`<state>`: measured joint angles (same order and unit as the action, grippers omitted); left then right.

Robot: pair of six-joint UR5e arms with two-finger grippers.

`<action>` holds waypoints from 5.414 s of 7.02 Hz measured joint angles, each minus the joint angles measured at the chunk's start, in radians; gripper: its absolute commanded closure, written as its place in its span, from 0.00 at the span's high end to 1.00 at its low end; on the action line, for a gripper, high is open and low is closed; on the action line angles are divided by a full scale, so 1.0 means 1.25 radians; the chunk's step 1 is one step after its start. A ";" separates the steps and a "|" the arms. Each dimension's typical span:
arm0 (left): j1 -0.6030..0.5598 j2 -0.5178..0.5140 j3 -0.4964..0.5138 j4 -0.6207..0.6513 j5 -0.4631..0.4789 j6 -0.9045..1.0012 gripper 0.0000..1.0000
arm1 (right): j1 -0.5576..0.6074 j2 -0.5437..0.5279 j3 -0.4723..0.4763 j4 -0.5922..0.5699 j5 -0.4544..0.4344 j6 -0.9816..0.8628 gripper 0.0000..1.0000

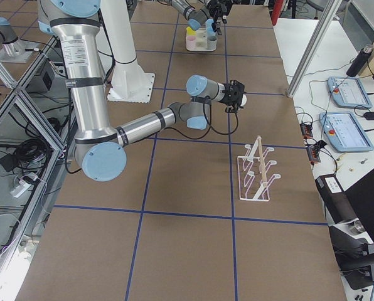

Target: Transfer IKEA cup to right arm and place on rack

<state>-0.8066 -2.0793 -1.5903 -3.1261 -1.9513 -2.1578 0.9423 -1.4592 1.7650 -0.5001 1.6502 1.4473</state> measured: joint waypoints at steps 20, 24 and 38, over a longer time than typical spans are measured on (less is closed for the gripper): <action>-0.002 0.009 -0.004 -0.001 0.001 0.001 0.84 | -0.007 -0.095 -0.071 -0.061 -0.255 -0.358 0.13; -0.001 0.009 -0.004 -0.001 0.001 0.001 0.84 | -0.027 -0.092 -0.085 -0.061 -0.250 -0.359 0.74; -0.268 0.597 -0.071 0.280 -0.088 1.018 0.83 | 0.000 -0.129 0.139 -0.177 0.008 -0.329 1.00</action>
<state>-1.1418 -1.3326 -1.6788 -2.7762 -2.0613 -0.8856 0.9421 -1.6210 1.9385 -0.7207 1.6602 1.0363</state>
